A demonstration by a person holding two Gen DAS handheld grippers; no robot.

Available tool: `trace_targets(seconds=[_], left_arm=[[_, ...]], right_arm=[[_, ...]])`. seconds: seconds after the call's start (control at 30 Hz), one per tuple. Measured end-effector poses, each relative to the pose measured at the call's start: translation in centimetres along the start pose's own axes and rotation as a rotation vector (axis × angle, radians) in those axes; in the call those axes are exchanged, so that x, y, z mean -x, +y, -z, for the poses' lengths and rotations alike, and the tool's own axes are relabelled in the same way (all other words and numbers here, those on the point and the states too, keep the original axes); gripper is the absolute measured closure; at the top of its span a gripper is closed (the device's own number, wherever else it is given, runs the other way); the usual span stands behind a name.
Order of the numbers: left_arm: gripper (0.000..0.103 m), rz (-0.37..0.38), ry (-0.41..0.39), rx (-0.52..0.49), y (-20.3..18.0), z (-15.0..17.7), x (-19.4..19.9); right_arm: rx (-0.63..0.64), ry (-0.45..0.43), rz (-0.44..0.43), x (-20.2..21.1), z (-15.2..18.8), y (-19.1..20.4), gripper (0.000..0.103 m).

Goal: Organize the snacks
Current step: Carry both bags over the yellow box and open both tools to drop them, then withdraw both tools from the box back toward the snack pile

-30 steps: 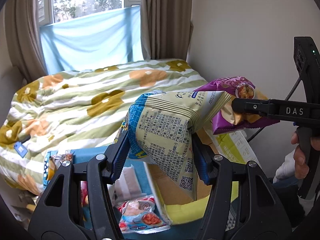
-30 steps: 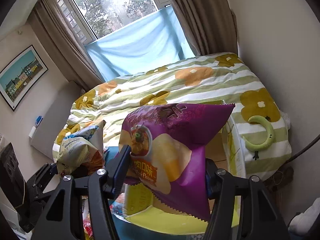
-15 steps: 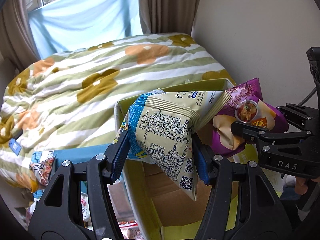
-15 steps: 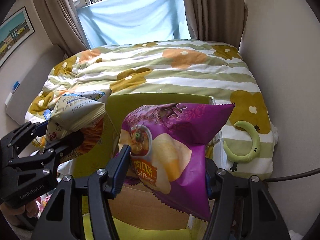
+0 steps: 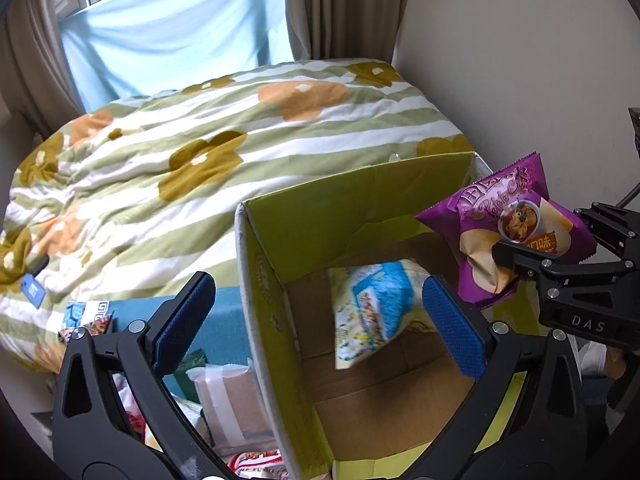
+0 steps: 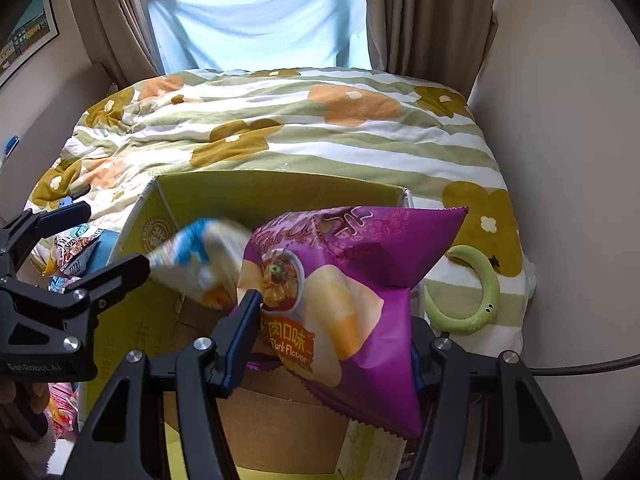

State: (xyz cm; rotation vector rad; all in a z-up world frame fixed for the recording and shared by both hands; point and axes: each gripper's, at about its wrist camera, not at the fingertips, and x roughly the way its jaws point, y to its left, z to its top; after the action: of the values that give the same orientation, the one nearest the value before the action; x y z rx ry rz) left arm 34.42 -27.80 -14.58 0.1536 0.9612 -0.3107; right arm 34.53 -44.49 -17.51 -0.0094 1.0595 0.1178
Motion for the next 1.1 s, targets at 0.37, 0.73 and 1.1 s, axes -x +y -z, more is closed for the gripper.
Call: trace_targets(seconds=[0.37, 0.73, 1.1], left_arm=[[0.001, -0.011, 0.014, 0.012, 0.7, 2.7, 2.3], [0.001, -0.029, 0.005, 0.032, 1.0, 3.3, 3.6], [0.001, -0.070, -0.069, 0.015, -0.7, 4.4, 9.0]], right_arm=[[-0.011, 0.000, -0.080, 0.1, -1.8, 0.0, 0.045], [-0.089, -0.075, -0.145, 0.1, -1.7, 0.6, 0.000], [-0.041, -0.136, -0.102, 5.2, 0.2, 0.7, 0.000]])
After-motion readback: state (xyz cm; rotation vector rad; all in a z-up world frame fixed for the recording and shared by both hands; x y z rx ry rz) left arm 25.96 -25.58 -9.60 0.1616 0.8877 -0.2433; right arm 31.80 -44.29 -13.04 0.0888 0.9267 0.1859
